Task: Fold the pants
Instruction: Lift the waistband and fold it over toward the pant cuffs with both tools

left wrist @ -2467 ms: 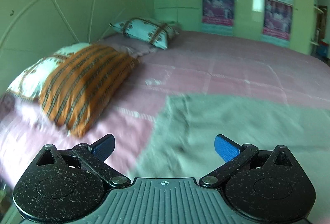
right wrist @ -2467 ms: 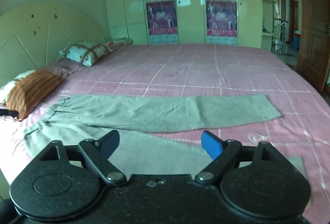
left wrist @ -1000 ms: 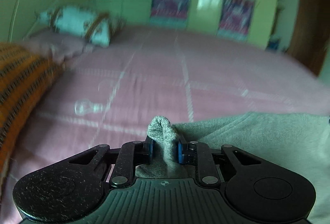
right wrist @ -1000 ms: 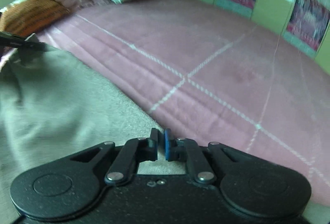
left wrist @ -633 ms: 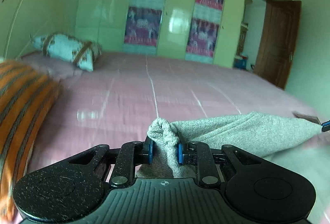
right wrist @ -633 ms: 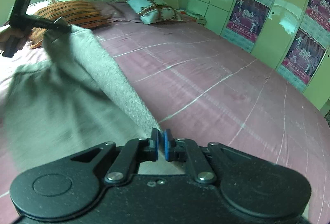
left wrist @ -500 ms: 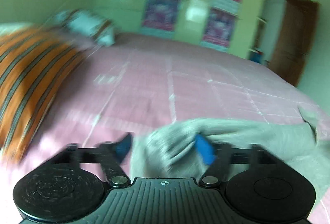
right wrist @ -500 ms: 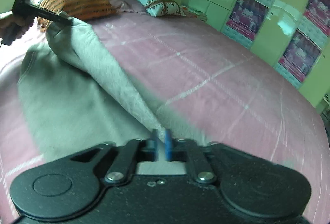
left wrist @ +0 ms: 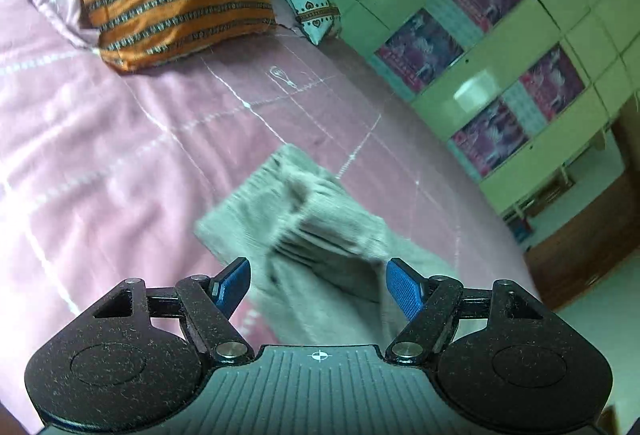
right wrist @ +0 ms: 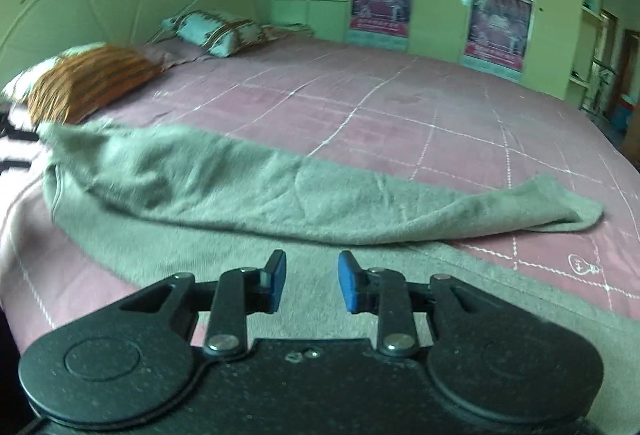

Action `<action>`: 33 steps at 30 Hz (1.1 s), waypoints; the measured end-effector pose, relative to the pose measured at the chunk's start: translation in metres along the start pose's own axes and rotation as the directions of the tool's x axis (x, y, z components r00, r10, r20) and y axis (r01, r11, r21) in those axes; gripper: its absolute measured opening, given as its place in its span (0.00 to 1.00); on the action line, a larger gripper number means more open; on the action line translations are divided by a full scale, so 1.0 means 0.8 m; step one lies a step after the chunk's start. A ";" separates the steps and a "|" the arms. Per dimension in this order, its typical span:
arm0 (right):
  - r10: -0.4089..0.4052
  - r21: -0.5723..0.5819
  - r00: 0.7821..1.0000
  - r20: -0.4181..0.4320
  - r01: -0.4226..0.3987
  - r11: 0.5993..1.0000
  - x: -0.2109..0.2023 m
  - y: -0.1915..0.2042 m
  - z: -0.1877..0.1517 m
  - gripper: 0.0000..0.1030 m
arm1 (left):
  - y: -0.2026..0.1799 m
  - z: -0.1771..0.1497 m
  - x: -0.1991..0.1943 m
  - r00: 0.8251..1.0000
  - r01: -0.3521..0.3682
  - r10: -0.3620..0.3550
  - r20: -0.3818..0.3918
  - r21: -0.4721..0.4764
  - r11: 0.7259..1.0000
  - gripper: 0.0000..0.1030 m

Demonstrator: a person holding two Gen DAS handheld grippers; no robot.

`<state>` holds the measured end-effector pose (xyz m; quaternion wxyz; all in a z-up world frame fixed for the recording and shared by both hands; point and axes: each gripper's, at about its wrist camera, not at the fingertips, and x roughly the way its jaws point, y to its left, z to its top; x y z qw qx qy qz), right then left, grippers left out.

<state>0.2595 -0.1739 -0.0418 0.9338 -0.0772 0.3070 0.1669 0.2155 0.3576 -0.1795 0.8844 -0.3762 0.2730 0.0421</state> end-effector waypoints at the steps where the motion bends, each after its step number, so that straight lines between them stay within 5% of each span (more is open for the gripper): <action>1: -0.009 0.013 1.000 0.002 0.009 1.000 0.000 0.001 -0.005 0.20 | -0.003 -0.003 0.005 1.000 0.006 -0.006 -0.008 -0.024 1.000 0.72; 9: -0.049 0.292 0.998 -0.038 0.058 0.955 0.046 -0.034 -0.015 0.38 | -0.013 -0.001 0.056 1.000 -0.027 0.026 -0.008 -0.128 0.991 0.72; 14: -0.015 0.596 0.997 -0.071 0.055 0.801 0.099 -0.090 -0.021 0.44 | -0.015 0.003 0.076 0.998 -0.056 0.054 -0.019 -0.135 0.989 0.71; 15: -0.005 0.663 0.996 -0.085 0.060 0.746 0.115 -0.106 -0.023 0.45 | -0.015 0.006 0.081 0.998 -0.065 0.063 -0.016 -0.134 0.989 0.67; 16: -0.002 0.698 0.995 -0.101 0.072 0.712 0.128 -0.116 -0.025 0.45 | -0.014 0.010 0.085 0.997 -0.076 0.074 -0.018 -0.130 0.989 0.52; 18: 0.027 0.750 0.996 -0.089 0.049 0.659 0.149 -0.135 -0.025 0.32 | -0.017 0.022 0.096 0.996 -0.080 0.076 -0.039 -0.114 0.990 0.34; 19: 0.068 0.782 0.995 -0.072 0.014 0.624 0.157 -0.146 -0.026 0.00 | -0.020 0.031 0.101 0.997 -0.069 0.065 -0.048 -0.096 0.993 0.28; 20: 0.098 0.810 0.993 -0.062 -0.007 0.587 0.162 -0.155 -0.025 0.00 | -0.027 0.043 0.107 0.997 -0.042 0.038 -0.060 -0.065 0.997 0.27; 21: 0.101 0.808 0.994 -0.052 -0.017 0.589 0.160 -0.160 -0.019 0.00 | -0.032 0.056 0.112 0.998 0.004 -0.008 -0.064 -0.052 0.999 0.27; 23: 0.075 0.749 0.996 0.055 -0.091 0.656 0.128 -0.157 0.007 0.00 | -0.043 0.091 0.111 0.985 0.174 -0.174 -0.015 -0.035 0.984 0.26; 26: 0.058 0.654 0.963 0.262 -0.222 0.723 0.051 -0.143 0.026 0.00 | -0.038 0.127 0.099 0.923 0.385 -0.384 0.028 -0.022 0.923 0.27; 28: 0.078 0.609 0.943 0.323 -0.270 0.745 0.008 -0.131 0.006 0.00 | -0.020 0.125 0.099 0.942 0.336 -0.336 -0.024 0.028 0.941 0.27; 30: 0.116 0.584 0.961 0.251 -0.245 0.774 0.007 -0.114 -0.041 0.00 | 0.014 0.099 0.122 0.974 0.139 -0.121 -0.190 0.084 0.987 0.27; 31: 0.141 0.601 0.980 0.140 -0.197 0.774 0.029 -0.106 -0.070 0.00 | 0.028 0.082 0.135 0.964 0.057 -0.023 -0.265 0.120 0.991 0.27; 32: 0.173 0.638 0.985 -0.021 -0.120 0.761 0.062 -0.100 -0.100 0.01 | 0.042 0.066 0.136 0.965 0.046 -0.013 -0.262 0.122 0.991 0.27; 33: 0.208 0.676 0.974 -0.095 -0.090 0.731 0.084 -0.096 -0.129 0.00 | 0.050 0.061 0.129 0.973 0.071 -0.051 -0.226 0.081 0.994 0.27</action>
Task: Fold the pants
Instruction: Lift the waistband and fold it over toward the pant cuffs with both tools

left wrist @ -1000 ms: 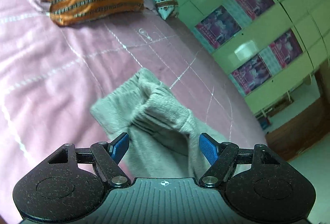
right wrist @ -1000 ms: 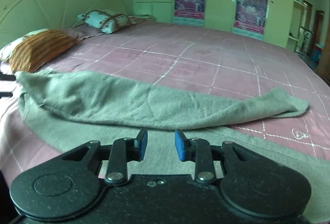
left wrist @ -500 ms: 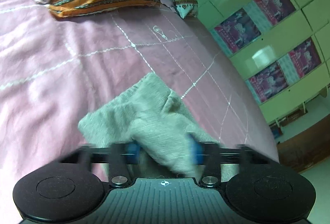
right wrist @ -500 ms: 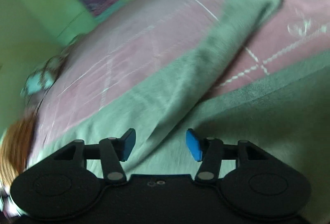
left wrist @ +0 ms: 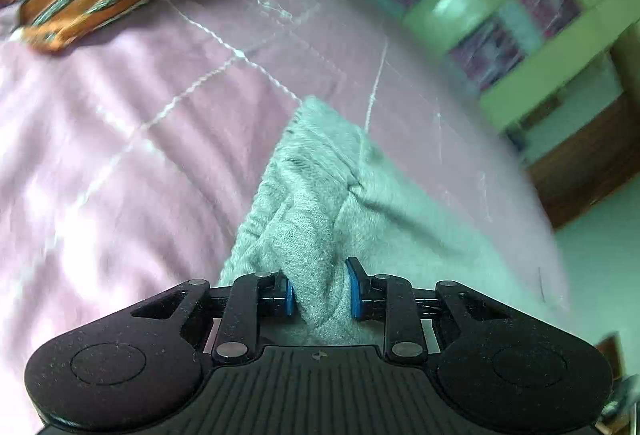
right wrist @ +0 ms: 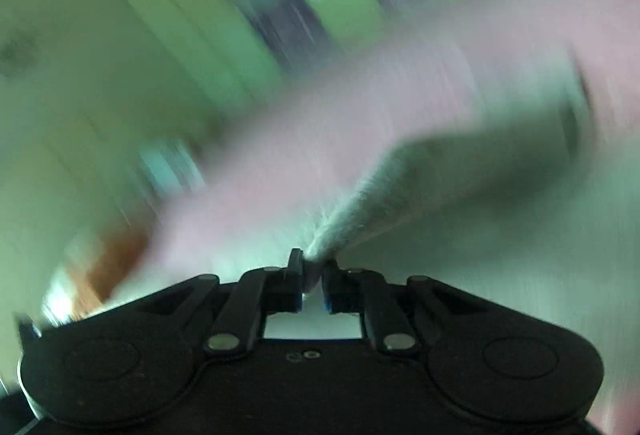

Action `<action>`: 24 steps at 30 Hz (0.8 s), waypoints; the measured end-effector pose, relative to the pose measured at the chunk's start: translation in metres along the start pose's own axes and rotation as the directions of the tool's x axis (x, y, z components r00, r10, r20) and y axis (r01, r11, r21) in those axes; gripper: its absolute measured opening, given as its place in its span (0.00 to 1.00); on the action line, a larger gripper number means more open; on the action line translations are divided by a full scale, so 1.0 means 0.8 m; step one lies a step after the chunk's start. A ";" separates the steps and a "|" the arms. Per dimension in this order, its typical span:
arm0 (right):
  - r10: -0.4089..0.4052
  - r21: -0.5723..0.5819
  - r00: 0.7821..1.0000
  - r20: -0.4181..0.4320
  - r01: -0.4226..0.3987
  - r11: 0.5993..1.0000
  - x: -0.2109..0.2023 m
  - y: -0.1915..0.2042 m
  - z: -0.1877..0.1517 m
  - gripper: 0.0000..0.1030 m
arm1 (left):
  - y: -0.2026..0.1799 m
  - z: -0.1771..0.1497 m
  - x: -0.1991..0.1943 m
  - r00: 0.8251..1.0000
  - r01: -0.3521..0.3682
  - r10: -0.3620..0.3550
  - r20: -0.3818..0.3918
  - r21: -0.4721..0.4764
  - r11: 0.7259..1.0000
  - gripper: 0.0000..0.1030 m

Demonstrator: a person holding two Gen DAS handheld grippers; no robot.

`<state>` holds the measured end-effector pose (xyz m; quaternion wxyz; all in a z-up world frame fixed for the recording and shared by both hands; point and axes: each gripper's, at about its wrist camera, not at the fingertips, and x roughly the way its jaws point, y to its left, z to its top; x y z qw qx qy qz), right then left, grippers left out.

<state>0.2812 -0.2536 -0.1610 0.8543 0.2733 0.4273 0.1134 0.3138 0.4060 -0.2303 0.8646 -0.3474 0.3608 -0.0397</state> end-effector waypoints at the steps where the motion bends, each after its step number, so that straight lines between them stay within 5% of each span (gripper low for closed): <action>1: 0.020 0.027 0.999 0.046 -0.021 0.999 0.000 -0.009 -0.010 0.00 | 0.004 -0.003 -0.004 1.000 0.016 -0.015 0.024 -0.044 0.999 0.27; 5: 0.004 0.143 0.989 0.146 -0.025 0.989 -0.007 -0.012 -0.011 0.14 | -0.007 -0.002 0.005 0.999 -0.009 0.011 0.042 -0.044 0.999 0.28; 10: -0.065 0.105 0.994 0.088 0.055 0.993 0.007 0.001 0.003 0.00 | -0.028 0.013 0.014 0.998 -0.053 0.054 0.041 -0.014 0.998 0.25; 15: 0.056 0.030 0.978 0.201 -0.063 0.998 -0.053 0.039 0.011 0.00 | -0.037 0.031 -0.033 0.990 0.088 -0.091 0.108 0.034 0.996 0.23; 17: 0.060 -0.002 0.977 0.206 -0.061 0.998 -0.065 0.034 0.003 0.00 | -0.033 0.031 -0.029 0.998 0.008 -0.014 0.064 0.095 0.995 0.23; 19: 0.006 -0.002 0.993 0.120 -0.006 1.000 -0.041 0.015 -0.006 0.00 | -0.024 0.019 -0.007 0.997 -0.075 0.079 -0.019 0.159 0.984 0.23; 21: -0.053 0.023 0.998 0.043 0.052 0.998 -0.010 -0.004 -0.022 0.00 | -0.023 0.018 -0.006 0.997 -0.074 0.075 0.000 0.129 0.989 0.23; 24: -0.044 0.053 0.996 0.077 0.040 0.998 -0.009 -0.002 -0.022 0.00 | -0.029 0.016 -0.012 0.996 -0.094 0.094 0.004 0.149 0.984 0.23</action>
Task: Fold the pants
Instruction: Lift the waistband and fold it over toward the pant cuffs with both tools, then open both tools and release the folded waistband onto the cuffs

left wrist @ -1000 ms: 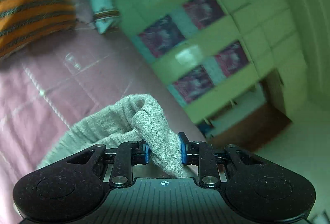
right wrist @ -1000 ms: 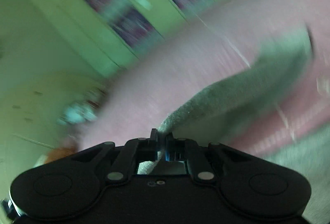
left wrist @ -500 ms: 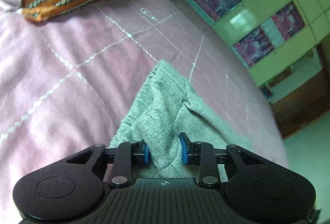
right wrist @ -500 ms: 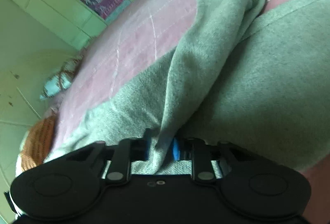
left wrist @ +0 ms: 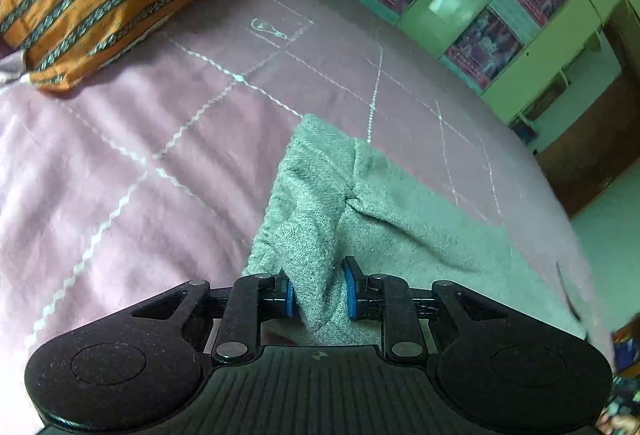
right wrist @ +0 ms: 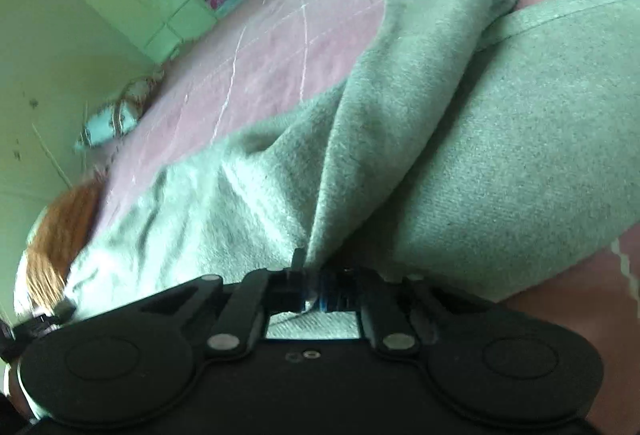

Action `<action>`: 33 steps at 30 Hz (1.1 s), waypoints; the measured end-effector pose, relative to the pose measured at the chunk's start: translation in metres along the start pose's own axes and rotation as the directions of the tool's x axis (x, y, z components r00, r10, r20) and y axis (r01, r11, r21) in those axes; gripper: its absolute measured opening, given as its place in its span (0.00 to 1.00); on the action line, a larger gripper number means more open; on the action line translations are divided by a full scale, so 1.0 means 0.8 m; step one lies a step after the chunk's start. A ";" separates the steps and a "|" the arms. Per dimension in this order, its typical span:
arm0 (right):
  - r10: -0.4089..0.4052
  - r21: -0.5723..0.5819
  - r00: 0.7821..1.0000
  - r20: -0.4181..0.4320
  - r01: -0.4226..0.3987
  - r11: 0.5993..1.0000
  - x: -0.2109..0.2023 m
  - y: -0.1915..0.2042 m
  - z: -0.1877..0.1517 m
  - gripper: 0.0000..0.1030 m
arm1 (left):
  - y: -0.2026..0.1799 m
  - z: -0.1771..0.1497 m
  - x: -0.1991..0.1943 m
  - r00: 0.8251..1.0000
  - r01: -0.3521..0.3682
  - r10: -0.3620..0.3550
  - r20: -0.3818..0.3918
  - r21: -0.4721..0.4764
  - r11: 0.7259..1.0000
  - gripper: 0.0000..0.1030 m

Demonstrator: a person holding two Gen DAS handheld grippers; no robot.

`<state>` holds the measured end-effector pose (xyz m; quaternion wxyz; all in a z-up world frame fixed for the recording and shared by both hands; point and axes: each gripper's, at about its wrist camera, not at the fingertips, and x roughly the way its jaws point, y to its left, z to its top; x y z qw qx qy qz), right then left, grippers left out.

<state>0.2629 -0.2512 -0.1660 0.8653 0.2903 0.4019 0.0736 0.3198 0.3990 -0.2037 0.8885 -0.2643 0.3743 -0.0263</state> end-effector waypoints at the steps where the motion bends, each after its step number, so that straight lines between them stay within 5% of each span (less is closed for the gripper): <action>1: -0.005 -0.006 1.000 -0.004 0.005 1.000 0.001 0.002 0.001 0.00 | -0.003 0.003 -0.003 1.000 0.002 -0.002 0.001 0.005 1.000 0.23; 4: 0.030 -0.025 0.999 0.033 -0.029 0.999 -0.012 0.020 0.013 0.00 | -0.004 -0.010 -0.021 0.999 0.029 -0.029 0.041 0.011 1.000 0.23; 6: 0.038 -0.050 0.997 0.061 -0.035 0.998 -0.018 0.029 0.015 0.00 | -0.009 -0.015 -0.014 0.999 -0.034 0.034 -0.002 0.052 0.998 0.23; 10: -0.039 -0.061 0.999 -0.019 0.038 0.997 0.004 0.015 0.008 0.00 | -0.018 -0.022 -0.017 0.997 -0.073 0.072 0.035 0.044 0.996 0.27; 14: -0.053 -0.104 0.998 0.041 0.057 0.993 -0.018 0.034 0.015 0.16 | -0.047 -0.038 -0.044 0.976 -0.190 0.180 0.125 0.073 0.979 0.47; 16: -0.049 -0.116 0.995 0.081 0.059 0.992 -0.042 0.026 0.017 0.16 | -0.068 -0.054 -0.065 0.948 -0.272 0.258 0.186 0.054 0.961 0.76; 17: -0.046 -0.113 0.994 0.100 0.058 0.992 -0.055 0.019 0.016 0.16 | -0.078 -0.065 -0.075 0.931 -0.307 0.292 0.218 0.040 0.951 0.77; 21: -0.071 -0.186 0.977 0.201 0.109 0.976 -0.090 0.018 0.024 0.15 | -0.130 -0.108 -0.091 0.919 -0.320 0.298 0.258 0.048 0.946 0.77; 27: -0.136 -0.338 0.963 0.234 0.211 0.917 -0.069 0.048 0.050 0.15 | -0.237 -0.156 -0.044 0.905 -0.397 0.347 0.247 0.197 0.896 0.78; 31: -0.182 -0.398 0.957 0.226 0.261 0.879 -0.035 0.060 0.078 0.15 | -0.286 -0.186 -0.007 0.856 -0.517 0.463 0.230 0.346 0.783 0.96; 33: -0.256 -0.433 0.949 0.183 0.311 0.846 -0.012 0.058 0.086 0.15 | -0.285 -0.195 0.004 0.858 -0.513 0.475 0.195 0.368 0.775 1.00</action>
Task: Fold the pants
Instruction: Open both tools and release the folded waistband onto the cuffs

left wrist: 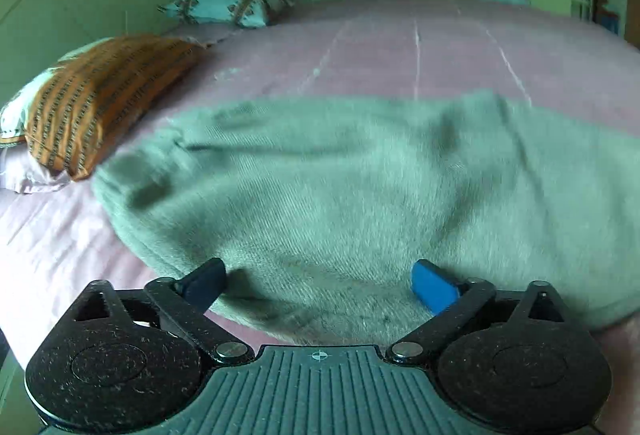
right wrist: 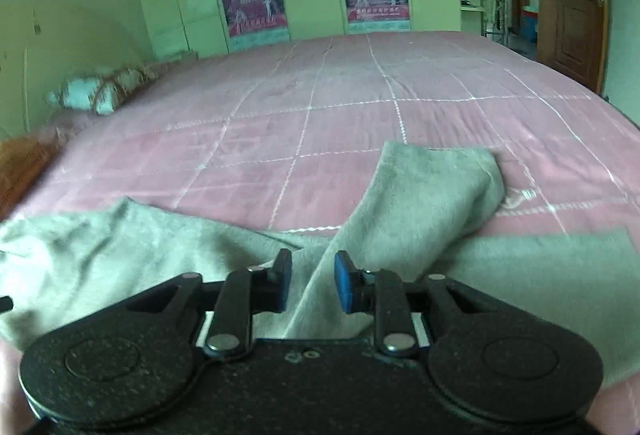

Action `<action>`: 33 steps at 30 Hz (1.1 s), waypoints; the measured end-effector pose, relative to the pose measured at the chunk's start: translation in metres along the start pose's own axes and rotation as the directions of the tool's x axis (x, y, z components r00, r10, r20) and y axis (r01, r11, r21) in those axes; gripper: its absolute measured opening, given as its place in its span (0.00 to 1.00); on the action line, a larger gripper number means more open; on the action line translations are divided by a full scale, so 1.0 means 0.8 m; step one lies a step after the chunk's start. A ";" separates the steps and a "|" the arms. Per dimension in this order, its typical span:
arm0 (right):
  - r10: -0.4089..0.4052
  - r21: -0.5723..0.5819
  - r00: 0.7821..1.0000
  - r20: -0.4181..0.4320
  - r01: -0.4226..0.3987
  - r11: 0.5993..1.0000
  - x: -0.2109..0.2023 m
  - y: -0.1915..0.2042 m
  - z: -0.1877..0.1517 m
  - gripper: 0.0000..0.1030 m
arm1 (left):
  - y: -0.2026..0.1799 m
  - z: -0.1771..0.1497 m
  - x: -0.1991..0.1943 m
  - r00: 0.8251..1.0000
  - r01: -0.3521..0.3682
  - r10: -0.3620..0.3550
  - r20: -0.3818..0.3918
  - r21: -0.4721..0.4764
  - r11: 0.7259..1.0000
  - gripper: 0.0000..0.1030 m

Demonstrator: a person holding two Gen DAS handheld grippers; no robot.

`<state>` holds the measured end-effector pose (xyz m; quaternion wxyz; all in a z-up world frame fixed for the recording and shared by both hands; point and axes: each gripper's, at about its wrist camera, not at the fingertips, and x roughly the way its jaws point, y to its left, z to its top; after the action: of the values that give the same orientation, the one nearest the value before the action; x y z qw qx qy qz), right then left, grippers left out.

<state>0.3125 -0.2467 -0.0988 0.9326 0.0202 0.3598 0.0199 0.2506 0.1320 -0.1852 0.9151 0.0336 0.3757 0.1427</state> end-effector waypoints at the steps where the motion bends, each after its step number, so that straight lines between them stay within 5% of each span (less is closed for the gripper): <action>1: -0.018 -0.014 0.999 -0.031 0.017 1.000 0.003 -0.007 -0.003 0.15 | 0.005 -0.001 -0.002 1.000 0.018 -0.018 0.003 -0.020 1.000 1.00; 3: -0.041 -0.031 0.997 -0.072 0.039 0.999 0.010 -0.014 -0.014 0.00 | 0.011 -0.003 -0.006 0.999 0.045 -0.046 -0.004 -0.054 0.997 1.00; 10: -0.091 0.076 0.990 -0.106 0.100 0.992 -0.052 -0.059 -0.093 0.00 | 0.007 -0.008 -0.011 0.999 0.048 -0.048 0.002 -0.044 0.998 1.00; 12: -0.094 0.083 0.994 -0.052 0.098 0.992 -0.072 -0.064 -0.099 0.00 | 0.008 -0.004 -0.008 0.999 0.047 -0.047 0.004 -0.044 0.998 1.00; 13: -0.103 0.079 0.995 -0.018 0.104 0.991 -0.080 -0.063 -0.095 0.15 | 0.008 -0.004 -0.008 0.999 0.048 -0.047 0.005 -0.043 0.998 1.00; 14: -0.102 0.079 0.995 0.020 0.100 0.992 -0.086 -0.062 -0.089 0.19 | 0.009 -0.003 -0.005 0.999 0.049 -0.048 0.007 -0.045 0.998 1.00; 18: -0.099 -0.013 0.991 0.088 0.100 0.995 -0.069 -0.041 -0.046 0.20 | 0.011 -0.002 -0.003 0.999 0.051 -0.051 0.008 -0.048 0.998 1.00; 22: -0.201 -0.229 0.978 0.052 0.208 0.951 -0.012 -0.015 -0.024 0.41 | 0.013 -0.001 -0.002 0.998 0.055 -0.054 0.007 -0.051 0.997 1.00; 23: -0.225 -0.246 0.973 0.045 0.229 0.942 -0.006 -0.018 -0.019 0.31 | 0.013 -0.001 -0.001 0.998 0.056 -0.056 0.007 -0.053 0.997 1.00; 25: -0.214 -0.137 0.977 0.000 0.212 0.968 -0.009 -0.045 -0.016 0.00 | 0.014 -0.001 -0.001 0.998 0.060 -0.060 0.007 -0.057 0.997 1.00; 28: -0.188 0.136 0.982 -0.015 0.188 0.973 -0.051 -0.103 -0.040 0.00 | 0.015 -0.001 0.001 0.998 0.063 -0.063 0.007 -0.058 0.996 1.00; 30: -0.122 0.335 0.991 -0.050 0.131 0.933 -0.067 -0.141 -0.076 0.00 | 0.015 -0.001 0.003 0.998 0.066 -0.065 0.009 -0.055 0.996 1.00; 31: -0.096 0.404 0.994 -0.060 0.112 0.908 -0.070 -0.156 -0.091 0.08 | 0.015 -0.001 0.004 0.998 0.067 -0.067 0.010 -0.054 0.996 1.00; 33: -0.075 0.391 0.997 -0.033 0.082 0.917 -0.077 -0.165 -0.101 0.13 | 0.015 -0.001 0.006 0.998 0.067 -0.067 0.011 -0.051 0.996 1.00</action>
<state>0.2156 -0.3801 -0.1240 0.9065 0.1920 0.3651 -0.0897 0.2503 0.1445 -0.1868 0.9217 -0.0019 0.3684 0.1215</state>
